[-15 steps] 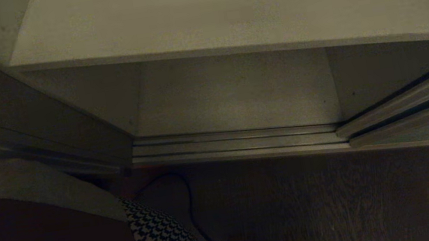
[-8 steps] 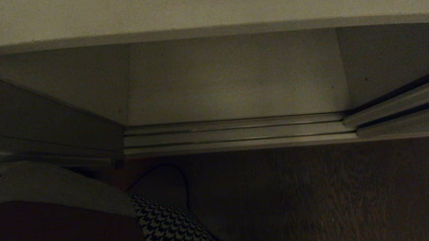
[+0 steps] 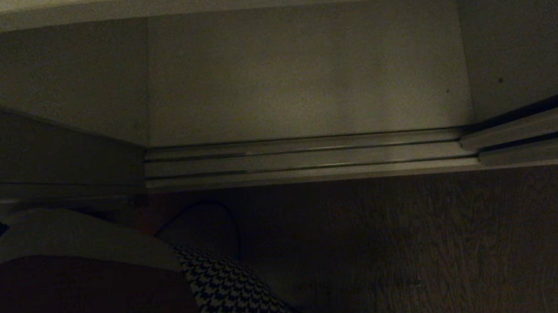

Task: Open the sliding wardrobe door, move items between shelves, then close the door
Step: Place the pillow on the lower shelf

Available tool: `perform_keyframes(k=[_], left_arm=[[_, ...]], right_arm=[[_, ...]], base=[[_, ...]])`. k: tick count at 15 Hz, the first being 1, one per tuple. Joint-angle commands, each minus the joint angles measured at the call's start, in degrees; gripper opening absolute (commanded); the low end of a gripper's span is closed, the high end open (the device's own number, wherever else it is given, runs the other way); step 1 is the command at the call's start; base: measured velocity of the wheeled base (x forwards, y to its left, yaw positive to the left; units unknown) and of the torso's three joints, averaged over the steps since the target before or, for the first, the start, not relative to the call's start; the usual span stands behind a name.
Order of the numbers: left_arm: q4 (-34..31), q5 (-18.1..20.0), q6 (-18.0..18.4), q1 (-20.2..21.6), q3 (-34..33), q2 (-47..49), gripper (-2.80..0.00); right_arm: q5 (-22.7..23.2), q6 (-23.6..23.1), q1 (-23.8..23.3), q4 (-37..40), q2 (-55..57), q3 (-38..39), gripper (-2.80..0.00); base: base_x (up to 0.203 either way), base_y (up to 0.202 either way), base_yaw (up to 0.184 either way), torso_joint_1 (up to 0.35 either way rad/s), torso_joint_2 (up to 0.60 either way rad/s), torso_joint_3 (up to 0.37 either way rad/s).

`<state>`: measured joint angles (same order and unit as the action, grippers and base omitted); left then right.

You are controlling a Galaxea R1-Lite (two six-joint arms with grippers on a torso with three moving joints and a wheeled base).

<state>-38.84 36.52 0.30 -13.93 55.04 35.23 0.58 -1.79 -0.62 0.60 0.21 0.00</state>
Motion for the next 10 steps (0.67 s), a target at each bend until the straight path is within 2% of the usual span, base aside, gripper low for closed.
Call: perform_keyframes(k=[1,3,6,10], left_arm=[[-0.37,0.38,-0.03,0.46,-0.13,0.62,-2.8],[-2.6,0.04,0.88,1.62,-0.18,0.63,-2.8],[-2.77,-0.01,5.33,1.75,-0.06,3.16,-2.8],[-1.87,-0.38,11.22,1.97,3.32,10.92,-2.8]], right_arm=[[0.03,-0.05,0.01,0.01,-0.03,0.18,-2.8],[0.03,-0.11,0.01,0.01,-0.05,0.18,-2.8],[0.03,-0.05,0.01,0.01,-0.12,0.18,-2.8],[0.03,-0.05,0.01,0.01,-0.06,0.18,-2.8]], base=[[0.0,0.0,0.0,0.005,0.0,-0.099],[0.0,0.0,0.0,0.002,0.0,-0.039],[0.0,0.0,0.0,0.0,0.0,0.0],[0.0,0.0,0.0,0.0,0.0,0.0]])
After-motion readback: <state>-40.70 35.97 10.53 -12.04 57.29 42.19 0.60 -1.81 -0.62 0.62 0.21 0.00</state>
